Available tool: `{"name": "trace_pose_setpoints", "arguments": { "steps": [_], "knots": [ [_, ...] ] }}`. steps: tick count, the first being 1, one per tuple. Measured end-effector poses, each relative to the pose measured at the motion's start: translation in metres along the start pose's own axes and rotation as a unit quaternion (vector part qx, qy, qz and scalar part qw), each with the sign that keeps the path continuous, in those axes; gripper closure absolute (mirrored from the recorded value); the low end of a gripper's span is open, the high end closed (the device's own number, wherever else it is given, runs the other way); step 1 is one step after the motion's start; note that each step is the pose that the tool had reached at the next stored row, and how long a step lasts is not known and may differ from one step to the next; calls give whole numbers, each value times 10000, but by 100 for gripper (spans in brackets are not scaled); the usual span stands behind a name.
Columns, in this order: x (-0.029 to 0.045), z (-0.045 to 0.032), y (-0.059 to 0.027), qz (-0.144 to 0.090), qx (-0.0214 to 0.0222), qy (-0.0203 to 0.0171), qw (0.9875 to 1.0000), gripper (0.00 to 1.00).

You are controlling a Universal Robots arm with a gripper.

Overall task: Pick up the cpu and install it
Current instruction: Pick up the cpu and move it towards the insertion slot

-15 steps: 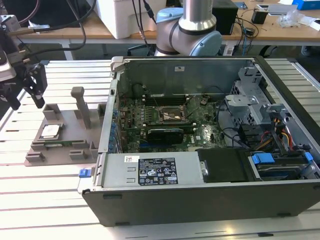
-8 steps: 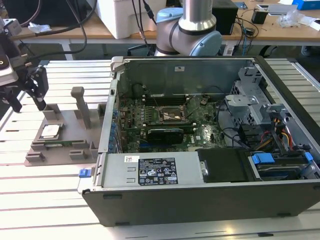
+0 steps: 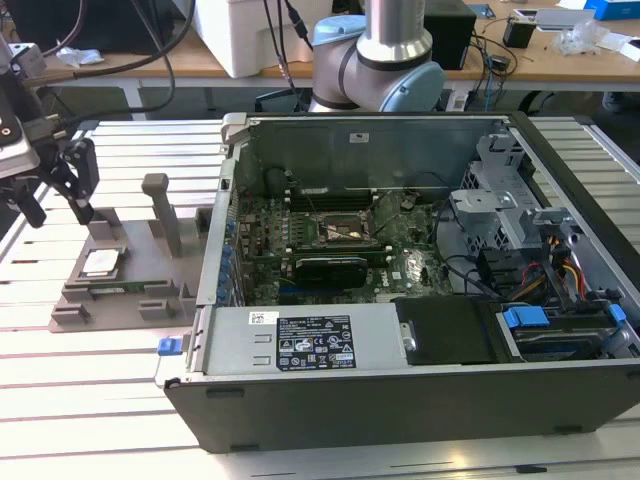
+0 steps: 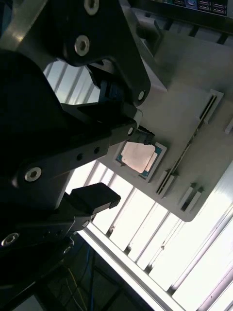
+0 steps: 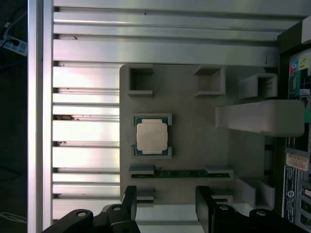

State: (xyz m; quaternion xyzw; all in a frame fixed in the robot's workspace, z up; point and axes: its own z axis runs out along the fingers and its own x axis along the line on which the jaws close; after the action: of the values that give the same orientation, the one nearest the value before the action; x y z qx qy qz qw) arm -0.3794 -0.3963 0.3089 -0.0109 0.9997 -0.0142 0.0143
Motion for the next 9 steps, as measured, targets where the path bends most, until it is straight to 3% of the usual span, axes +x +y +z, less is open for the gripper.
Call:
{"name": "trace_pose_setpoints", "arguments": {
  "steps": [9],
  "knots": [
    [-1,79,2,0,0,0,10000,40]
  ]
}}
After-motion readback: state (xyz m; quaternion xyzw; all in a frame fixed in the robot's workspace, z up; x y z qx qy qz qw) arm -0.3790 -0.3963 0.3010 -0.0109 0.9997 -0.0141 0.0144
